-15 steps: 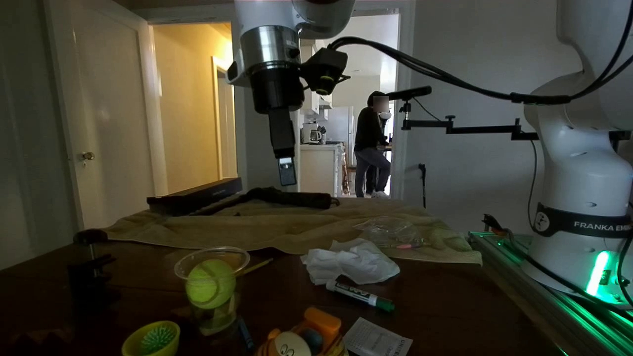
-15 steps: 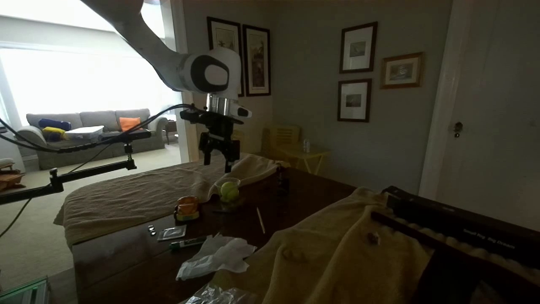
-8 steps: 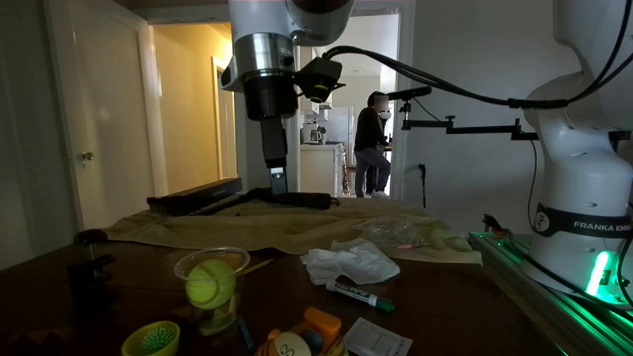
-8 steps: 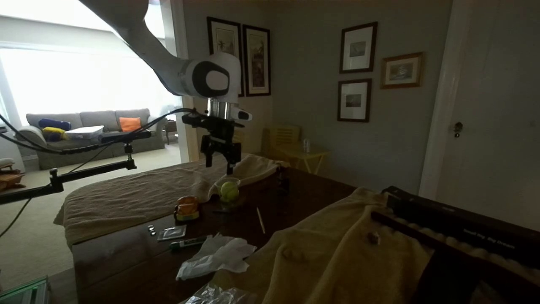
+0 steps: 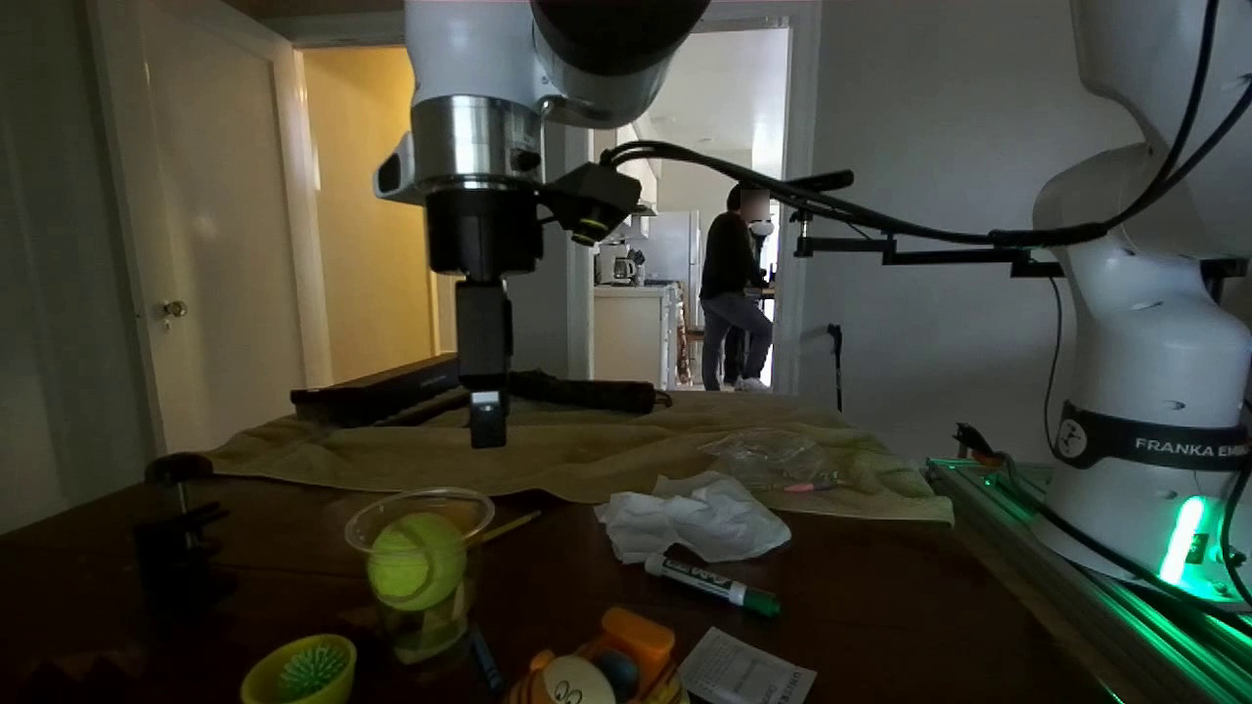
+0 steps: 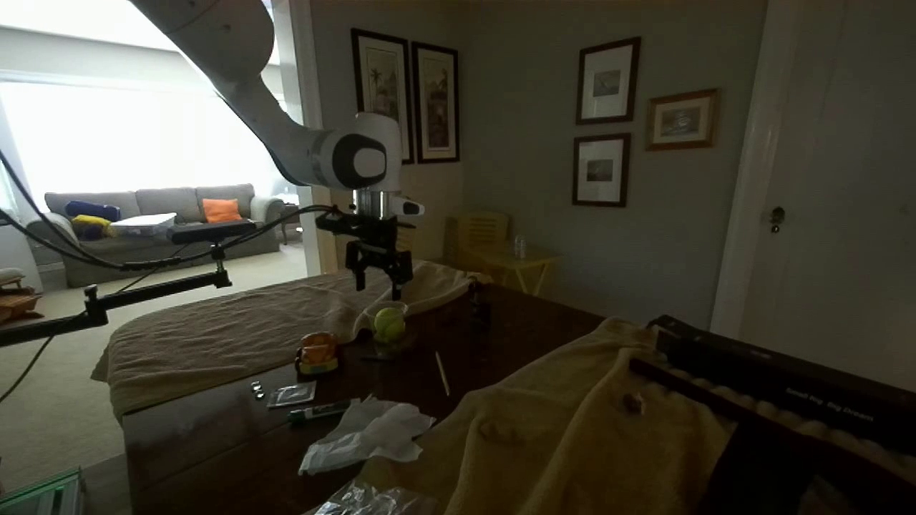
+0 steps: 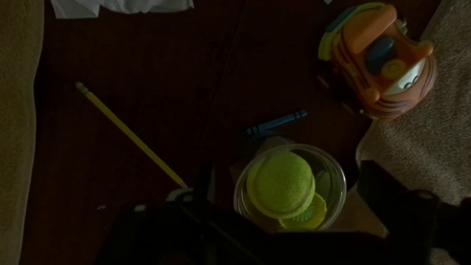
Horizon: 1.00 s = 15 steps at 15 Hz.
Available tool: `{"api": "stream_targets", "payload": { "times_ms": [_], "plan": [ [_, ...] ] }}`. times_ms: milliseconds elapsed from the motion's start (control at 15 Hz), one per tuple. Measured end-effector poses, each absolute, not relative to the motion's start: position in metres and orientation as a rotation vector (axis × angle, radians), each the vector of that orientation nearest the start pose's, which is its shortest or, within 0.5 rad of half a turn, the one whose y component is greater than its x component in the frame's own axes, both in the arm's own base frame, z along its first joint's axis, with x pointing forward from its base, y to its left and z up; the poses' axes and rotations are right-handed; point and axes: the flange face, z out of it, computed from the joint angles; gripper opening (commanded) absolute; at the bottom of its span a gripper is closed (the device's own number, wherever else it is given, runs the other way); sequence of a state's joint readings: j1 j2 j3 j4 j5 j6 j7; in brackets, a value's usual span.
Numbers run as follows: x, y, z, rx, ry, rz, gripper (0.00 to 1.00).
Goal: Remove the tennis ball from the clear cup.
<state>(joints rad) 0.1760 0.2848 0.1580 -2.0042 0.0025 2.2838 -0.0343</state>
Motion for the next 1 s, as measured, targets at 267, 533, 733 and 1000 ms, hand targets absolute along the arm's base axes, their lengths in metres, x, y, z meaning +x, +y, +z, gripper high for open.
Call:
{"api": "stream_targets", "payload": {
  "times_ms": [267,533,733,1000],
  "plan": [
    [0.580,0.205,0.310,-3.042,-0.589,-0.038,1.00],
    [0.587,0.214,0.305,-3.033,-0.602,-0.062,0.72],
    [0.589,0.218,0.304,-3.029,-0.601,-0.074,0.69],
    [0.593,0.220,0.301,-3.028,-0.599,-0.072,0.71]
  ]
}}
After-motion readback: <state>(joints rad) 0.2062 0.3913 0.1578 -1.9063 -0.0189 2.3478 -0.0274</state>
